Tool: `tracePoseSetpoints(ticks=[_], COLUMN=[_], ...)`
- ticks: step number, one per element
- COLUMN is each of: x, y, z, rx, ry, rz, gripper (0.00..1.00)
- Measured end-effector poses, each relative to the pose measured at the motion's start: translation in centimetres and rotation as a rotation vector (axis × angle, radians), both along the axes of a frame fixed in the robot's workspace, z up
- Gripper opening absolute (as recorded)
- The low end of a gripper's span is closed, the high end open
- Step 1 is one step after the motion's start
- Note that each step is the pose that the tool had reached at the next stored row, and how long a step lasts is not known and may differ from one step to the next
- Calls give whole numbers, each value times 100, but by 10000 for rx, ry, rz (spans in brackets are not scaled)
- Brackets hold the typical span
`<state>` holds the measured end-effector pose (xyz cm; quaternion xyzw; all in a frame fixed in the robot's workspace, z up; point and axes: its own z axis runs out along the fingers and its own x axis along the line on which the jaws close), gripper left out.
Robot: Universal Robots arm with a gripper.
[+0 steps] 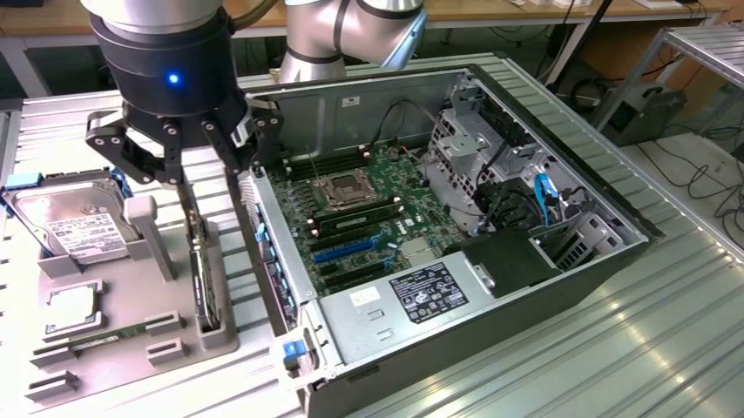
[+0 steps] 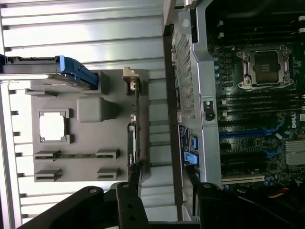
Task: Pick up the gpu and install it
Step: 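Pick up the gpu and move the gpu toward the slot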
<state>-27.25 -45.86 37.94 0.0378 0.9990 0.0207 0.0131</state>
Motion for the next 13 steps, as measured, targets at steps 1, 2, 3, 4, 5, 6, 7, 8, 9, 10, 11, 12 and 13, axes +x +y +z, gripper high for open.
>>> tracePoseSetpoints(ticks=[1, 2, 3, 4, 5, 6, 7, 8, 9, 10, 11, 12, 13], x=[-4, -7, -11, -15, -21, -25, -30, -36, -41, -46, -51, -58, -64], y=[0, 0, 0, 0, 0, 0, 0, 0, 0, 0, 0, 0, 0], z=[-2, -5, -7, -10, -15, -18, -20, -24, -26, -28, -30, -31, -32], rx=[-1, -1, -1, 0, 0, 0, 0, 0, 0, 0, 0, -1, -1], ry=[0, 0, 1, 1, 0, 0, 0, 0, 0, 0, 0, 1, 1], rz=[0, 0, 0, 0, 0, 0, 0, 0, 0, 0, 0, 0, 0], gripper=[48, 48, 48, 48, 48, 48, 48, 48, 48, 48, 48, 48, 48])
